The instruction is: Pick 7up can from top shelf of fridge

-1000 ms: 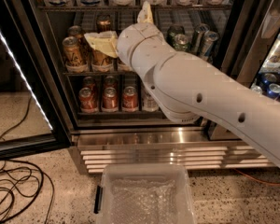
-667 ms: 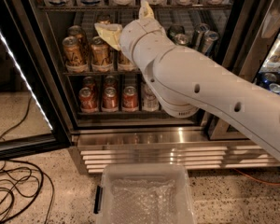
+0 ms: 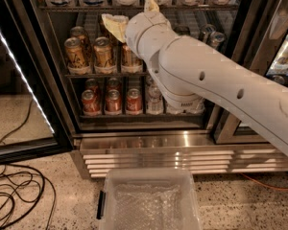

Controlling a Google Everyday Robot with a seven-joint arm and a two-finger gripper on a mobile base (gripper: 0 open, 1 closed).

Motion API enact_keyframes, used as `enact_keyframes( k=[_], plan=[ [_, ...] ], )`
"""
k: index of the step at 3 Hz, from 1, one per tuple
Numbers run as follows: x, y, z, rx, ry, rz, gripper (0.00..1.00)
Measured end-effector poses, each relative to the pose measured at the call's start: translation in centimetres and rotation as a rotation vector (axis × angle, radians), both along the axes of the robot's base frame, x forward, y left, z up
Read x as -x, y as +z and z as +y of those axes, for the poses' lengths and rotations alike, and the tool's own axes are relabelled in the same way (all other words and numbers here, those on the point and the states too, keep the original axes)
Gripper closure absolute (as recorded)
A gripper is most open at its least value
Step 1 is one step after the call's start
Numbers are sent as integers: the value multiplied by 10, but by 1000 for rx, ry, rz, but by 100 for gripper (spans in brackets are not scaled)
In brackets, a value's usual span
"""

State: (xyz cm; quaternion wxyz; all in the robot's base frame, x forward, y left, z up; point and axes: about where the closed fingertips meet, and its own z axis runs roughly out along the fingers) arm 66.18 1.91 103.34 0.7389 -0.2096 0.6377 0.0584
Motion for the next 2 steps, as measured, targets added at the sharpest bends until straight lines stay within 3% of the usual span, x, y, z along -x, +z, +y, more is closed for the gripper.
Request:
enact_keyframes(
  k=[2],
  plan=[
    [-11,20,15,-54,31,-33,30]
  ],
)
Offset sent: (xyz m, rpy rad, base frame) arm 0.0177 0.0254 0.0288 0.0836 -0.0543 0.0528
